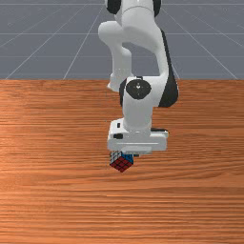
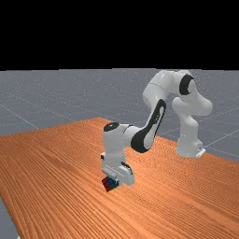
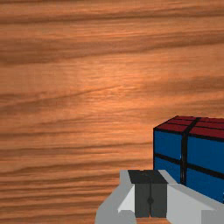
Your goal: Rotate the cube till the blue face upward
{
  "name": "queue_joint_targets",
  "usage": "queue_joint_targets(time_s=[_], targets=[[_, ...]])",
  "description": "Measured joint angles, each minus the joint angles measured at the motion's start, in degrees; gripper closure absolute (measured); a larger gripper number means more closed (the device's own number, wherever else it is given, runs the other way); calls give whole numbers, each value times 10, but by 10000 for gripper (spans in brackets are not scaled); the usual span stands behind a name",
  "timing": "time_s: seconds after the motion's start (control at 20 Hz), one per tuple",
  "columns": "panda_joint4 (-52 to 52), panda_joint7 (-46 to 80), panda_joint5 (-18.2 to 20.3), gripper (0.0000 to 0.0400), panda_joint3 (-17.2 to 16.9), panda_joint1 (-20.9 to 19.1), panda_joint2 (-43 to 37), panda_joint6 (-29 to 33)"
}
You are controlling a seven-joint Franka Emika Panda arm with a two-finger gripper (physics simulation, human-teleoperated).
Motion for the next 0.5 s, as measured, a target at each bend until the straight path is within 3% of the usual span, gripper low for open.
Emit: queue_joint_targets(time_s=[0.15, 0.5], targets=[[-2, 13, -4, 399, 10, 25, 10, 0], [-9, 16, -11, 400, 5, 30, -5, -4]])
